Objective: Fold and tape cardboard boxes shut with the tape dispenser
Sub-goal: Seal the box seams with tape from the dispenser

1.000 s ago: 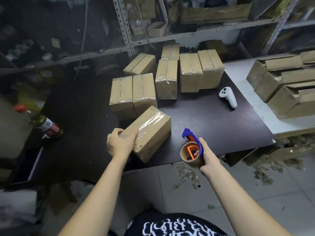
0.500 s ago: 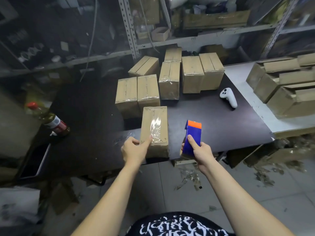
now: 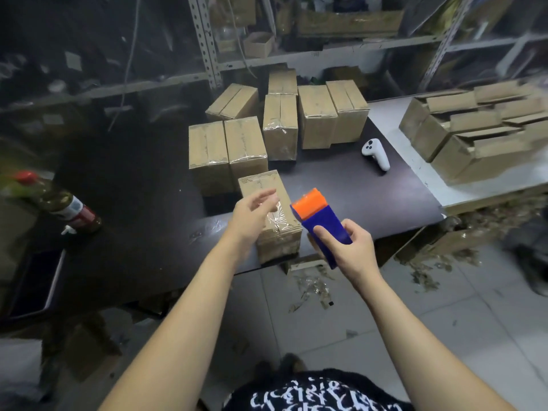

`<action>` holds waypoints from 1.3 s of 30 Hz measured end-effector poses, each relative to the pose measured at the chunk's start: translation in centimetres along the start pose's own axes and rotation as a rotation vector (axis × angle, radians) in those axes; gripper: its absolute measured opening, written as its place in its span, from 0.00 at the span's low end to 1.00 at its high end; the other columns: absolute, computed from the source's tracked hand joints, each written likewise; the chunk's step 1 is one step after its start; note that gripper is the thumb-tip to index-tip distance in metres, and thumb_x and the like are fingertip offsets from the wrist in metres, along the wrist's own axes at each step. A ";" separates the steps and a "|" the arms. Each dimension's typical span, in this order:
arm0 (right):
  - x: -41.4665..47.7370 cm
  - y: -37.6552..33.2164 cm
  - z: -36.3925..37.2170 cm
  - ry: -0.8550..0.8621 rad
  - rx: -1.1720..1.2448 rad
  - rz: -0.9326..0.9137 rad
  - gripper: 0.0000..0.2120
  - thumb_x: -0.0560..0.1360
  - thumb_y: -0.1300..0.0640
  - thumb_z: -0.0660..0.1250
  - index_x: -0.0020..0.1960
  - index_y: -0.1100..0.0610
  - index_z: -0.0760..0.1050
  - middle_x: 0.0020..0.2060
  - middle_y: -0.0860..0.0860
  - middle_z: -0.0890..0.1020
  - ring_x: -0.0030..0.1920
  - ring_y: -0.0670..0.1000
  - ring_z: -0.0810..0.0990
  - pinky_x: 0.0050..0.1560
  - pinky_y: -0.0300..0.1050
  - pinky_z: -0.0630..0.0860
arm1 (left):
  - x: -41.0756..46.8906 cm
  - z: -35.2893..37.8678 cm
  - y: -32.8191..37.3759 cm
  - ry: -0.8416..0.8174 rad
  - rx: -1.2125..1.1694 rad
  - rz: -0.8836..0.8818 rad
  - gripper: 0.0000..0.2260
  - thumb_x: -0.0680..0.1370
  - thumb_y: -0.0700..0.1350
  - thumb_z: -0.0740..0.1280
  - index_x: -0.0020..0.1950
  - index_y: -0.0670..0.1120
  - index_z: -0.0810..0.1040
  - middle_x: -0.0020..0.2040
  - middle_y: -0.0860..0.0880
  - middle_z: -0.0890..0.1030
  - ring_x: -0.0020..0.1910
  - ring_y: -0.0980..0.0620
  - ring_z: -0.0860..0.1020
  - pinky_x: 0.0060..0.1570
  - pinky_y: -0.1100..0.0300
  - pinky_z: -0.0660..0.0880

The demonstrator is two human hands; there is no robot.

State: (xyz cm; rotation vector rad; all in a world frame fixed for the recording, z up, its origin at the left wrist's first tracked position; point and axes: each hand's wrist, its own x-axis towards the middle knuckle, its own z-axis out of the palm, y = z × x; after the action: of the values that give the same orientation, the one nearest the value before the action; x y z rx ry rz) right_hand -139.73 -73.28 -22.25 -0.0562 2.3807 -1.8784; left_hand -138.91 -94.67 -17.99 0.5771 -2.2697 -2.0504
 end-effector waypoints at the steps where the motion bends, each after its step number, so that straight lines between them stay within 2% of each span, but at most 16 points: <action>1: -0.5 -0.2 0.1 -0.017 -0.011 -0.025 0.27 0.71 0.45 0.79 0.43 0.67 0.73 0.33 0.59 0.78 0.31 0.48 0.74 0.33 0.44 0.72 | 0.3 0.0 0.3 -0.076 -0.024 -0.034 0.10 0.84 0.50 0.64 0.60 0.49 0.81 0.52 0.52 0.85 0.49 0.56 0.82 0.38 0.61 0.70; 3: -1.4 -0.5 0.3 -0.043 -0.023 -0.065 0.28 0.68 0.42 0.80 0.43 0.65 0.75 0.34 0.57 0.80 0.31 0.48 0.76 0.34 0.44 0.73 | 0.5 -0.1 0.6 -0.174 -0.046 -0.074 0.16 0.84 0.54 0.61 0.59 0.44 0.81 0.44 0.55 0.85 0.41 0.60 0.81 0.37 0.59 0.67; 6: -1.8 -0.5 0.7 -0.093 -0.055 -0.081 0.29 0.65 0.37 0.80 0.42 0.61 0.75 0.33 0.54 0.81 0.32 0.53 0.77 0.33 0.51 0.75 | 0.5 -0.9 -0.1 -0.181 -0.019 -0.074 0.17 0.82 0.52 0.67 0.55 0.39 0.85 0.41 0.50 0.84 0.38 0.54 0.78 0.39 0.56 0.67; 9: -1.8 -0.5 0.7 -0.096 -0.107 -0.164 0.24 0.66 0.44 0.82 0.38 0.59 0.73 0.28 0.47 0.77 0.29 0.45 0.73 0.33 0.43 0.71 | 0.0 -1.8 -0.7 -0.181 0.010 -0.034 0.13 0.79 0.49 0.73 0.50 0.39 0.85 0.40 0.46 0.82 0.41 0.48 0.76 0.44 0.51 0.69; 11: -1.6 -0.9 0.6 -0.105 -0.147 -0.213 0.23 0.66 0.46 0.83 0.37 0.59 0.73 0.27 0.46 0.76 0.29 0.44 0.72 0.32 0.40 0.69 | -0.3 -2.2 -0.4 -0.172 -0.018 -0.039 0.15 0.76 0.53 0.75 0.48 0.41 0.86 0.39 0.46 0.81 0.41 0.48 0.75 0.42 0.51 0.68; 12: -1.4 -1.1 0.6 -0.114 -0.158 -0.235 0.23 0.66 0.45 0.83 0.37 0.58 0.73 0.27 0.45 0.77 0.28 0.43 0.72 0.31 0.38 0.69 | -0.6 -2.2 -0.1 -0.159 -0.033 -0.041 0.16 0.74 0.54 0.76 0.49 0.40 0.86 0.39 0.46 0.81 0.42 0.48 0.75 0.42 0.51 0.68; 14: -0.8 -1.2 0.6 -0.124 -0.176 -0.269 0.22 0.65 0.45 0.83 0.37 0.57 0.74 0.27 0.44 0.77 0.28 0.43 0.73 0.32 0.35 0.68 | -0.8 -1.9 0.5 -0.100 -0.041 -0.021 0.15 0.76 0.50 0.75 0.49 0.37 0.84 0.40 0.43 0.81 0.41 0.47 0.76 0.43 0.51 0.70; 17: -0.1 -1.3 0.5 -0.121 -0.204 -0.291 0.23 0.65 0.44 0.83 0.37 0.57 0.73 0.28 0.44 0.78 0.29 0.44 0.73 0.32 0.36 0.69 | -0.6 -1.5 1.1 0.017 0.035 0.065 0.10 0.78 0.43 0.73 0.48 0.35 0.83 0.37 0.45 0.81 0.34 0.56 0.78 0.38 0.62 0.74; 19: 0.3 -0.8 0.5 -0.120 -0.227 -0.333 0.22 0.65 0.44 0.83 0.38 0.55 0.73 0.29 0.43 0.78 0.30 0.44 0.75 0.32 0.34 0.68 | -0.6 -1.4 1.7 0.052 0.125 0.139 0.09 0.78 0.41 0.74 0.47 0.35 0.84 0.39 0.43 0.83 0.34 0.59 0.79 0.36 0.65 0.77; 23: 0.3 -0.5 1.0 -0.104 -0.209 -0.336 0.21 0.67 0.47 0.83 0.36 0.53 0.70 0.25 0.41 0.73 0.28 0.44 0.70 0.31 0.34 0.64 | -1.0 -1.5 2.6 0.104 0.239 0.218 0.07 0.77 0.41 0.75 0.46 0.37 0.85 0.40 0.42 0.85 0.36 0.56 0.81 0.38 0.63 0.79; 26: 0.2 -0.2 1.2 -0.121 -0.183 -0.320 0.21 0.69 0.49 0.81 0.34 0.50 0.69 0.26 0.40 0.74 0.28 0.44 0.69 0.30 0.34 0.64 | -1.7 -1.0 3.0 0.145 0.251 0.262 0.07 0.77 0.40 0.74 0.46 0.36 0.85 0.40 0.42 0.85 0.35 0.55 0.81 0.36 0.62 0.79; 28: 0.3 0.7 0.7 -0.117 -0.200 -0.309 0.19 0.70 0.47 0.80 0.35 0.53 0.71 0.26 0.42 0.74 0.28 0.44 0.69 0.30 0.35 0.65 | -1.6 -1.7 3.4 0.220 0.161 0.247 0.06 0.77 0.38 0.74 0.46 0.34 0.84 0.40 0.41 0.85 0.34 0.54 0.82 0.35 0.66 0.78; 30: 0.4 2.2 -0.1 -0.085 -0.241 -0.276 0.21 0.70 0.45 0.79 0.35 0.55 0.71 0.25 0.44 0.72 0.27 0.44 0.69 0.30 0.36 0.64 | -1.1 -3.2 4.0 0.313 0.071 0.228 0.06 0.77 0.38 0.74 0.45 0.35 0.84 0.40 0.39 0.86 0.33 0.53 0.83 0.37 0.65 0.78; 35: -0.2 4.6 -0.9 -0.110 -0.291 -0.244 0.23 0.69 0.37 0.75 0.37 0.55 0.72 0.26 0.46 0.74 0.27 0.45 0.70 0.30 0.37 0.65 | -0.6 -5.6 4.3 0.342 0.116 0.232 0.05 0.76 0.40 0.76 0.40 0.42 0.85 0.37 0.46 0.86 0.33 0.52 0.84 0.39 0.62 0.80; 39: -0.2 4.5 -0.8 -0.137 -0.348 -0.262 0.17 0.72 0.46 0.78 0.37 0.51 0.72 0.27 0.45 0.75 0.29 0.45 0.73 0.31 0.36 0.66 | -0.5 -5.5 4.8 0.379 0.127 0.259 0.04 0.76 0.42 0.76 0.41 0.45 0.86 0.37 0.46 0.86 0.36 0.49 0.85 0.44 0.57 0.82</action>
State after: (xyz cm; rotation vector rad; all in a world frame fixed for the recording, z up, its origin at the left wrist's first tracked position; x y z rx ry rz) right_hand -139.48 -71.48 -26.45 -0.5301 2.6758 -1.4651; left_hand -138.23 -99.50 -12.52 0.5832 -2.1283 -1.5387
